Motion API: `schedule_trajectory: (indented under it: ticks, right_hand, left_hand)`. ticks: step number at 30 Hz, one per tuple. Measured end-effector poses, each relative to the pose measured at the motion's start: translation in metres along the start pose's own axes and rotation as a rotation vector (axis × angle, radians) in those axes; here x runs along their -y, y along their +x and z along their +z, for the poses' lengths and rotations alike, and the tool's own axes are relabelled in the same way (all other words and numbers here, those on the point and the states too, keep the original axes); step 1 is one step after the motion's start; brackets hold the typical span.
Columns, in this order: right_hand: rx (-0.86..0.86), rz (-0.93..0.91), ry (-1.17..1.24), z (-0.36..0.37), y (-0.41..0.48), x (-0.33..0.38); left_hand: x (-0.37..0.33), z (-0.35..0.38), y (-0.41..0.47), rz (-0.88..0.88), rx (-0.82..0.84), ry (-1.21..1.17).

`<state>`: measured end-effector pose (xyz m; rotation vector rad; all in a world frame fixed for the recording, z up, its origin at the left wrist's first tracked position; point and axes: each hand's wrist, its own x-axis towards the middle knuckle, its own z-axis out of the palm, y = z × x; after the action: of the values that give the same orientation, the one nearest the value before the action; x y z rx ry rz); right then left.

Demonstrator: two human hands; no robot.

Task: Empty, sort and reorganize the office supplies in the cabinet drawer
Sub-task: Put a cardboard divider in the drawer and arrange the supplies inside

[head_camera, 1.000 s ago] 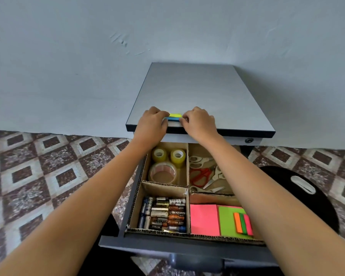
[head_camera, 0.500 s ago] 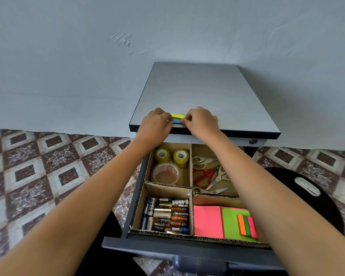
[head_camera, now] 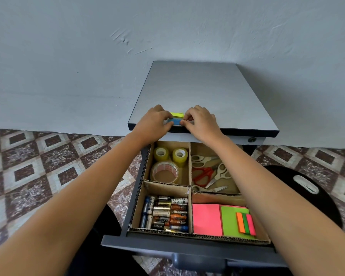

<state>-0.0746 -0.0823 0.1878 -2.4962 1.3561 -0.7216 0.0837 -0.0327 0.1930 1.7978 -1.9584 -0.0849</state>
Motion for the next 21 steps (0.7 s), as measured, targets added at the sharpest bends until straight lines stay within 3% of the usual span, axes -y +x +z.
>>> schedule_trajectory:
  ticks: [12,21]
  right_hand:
    - [-0.007,-0.072,-0.045,0.0,-0.006,0.0]
    - [0.015,-0.043,-0.041,-0.003,-0.005,0.002]
  left_hand:
    - [0.001,-0.001,0.0,0.055,-0.031,0.02]
    - [-0.009,0.002,0.002,0.155,-0.06,0.257]
